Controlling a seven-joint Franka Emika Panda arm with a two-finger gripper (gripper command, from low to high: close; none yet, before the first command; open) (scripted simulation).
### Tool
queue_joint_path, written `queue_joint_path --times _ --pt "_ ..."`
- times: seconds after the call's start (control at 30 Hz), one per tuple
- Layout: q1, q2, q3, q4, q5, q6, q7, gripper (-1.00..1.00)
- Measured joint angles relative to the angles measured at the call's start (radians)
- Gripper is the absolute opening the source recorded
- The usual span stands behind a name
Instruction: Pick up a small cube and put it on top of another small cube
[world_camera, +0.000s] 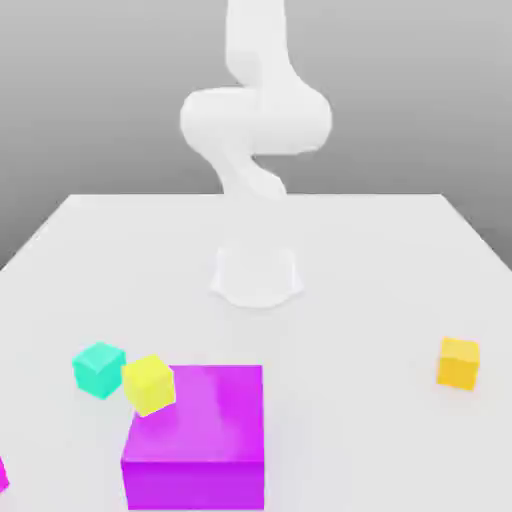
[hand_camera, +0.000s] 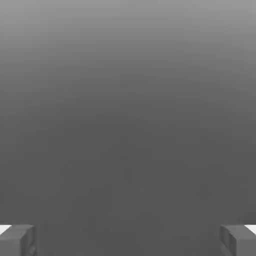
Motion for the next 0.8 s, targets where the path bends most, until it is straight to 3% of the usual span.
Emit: queue_joint_path --times 0.3,0.5,0.67,0.8 --pt "-0.175 0.324 -0.128 -0.225 -0.105 0.219 -0.01 0.0" --pt "-0.27 0.544 -0.25 -0.376 -0.105 0.372 -0.07 0.0" --pt "-0.348 0.727 -0.308 -0.48 0.04 0.501 -0.213 0.0" --pt "-0.419 0.876 -0.184 -0.465 0.211 0.615 -0.339 0.0"
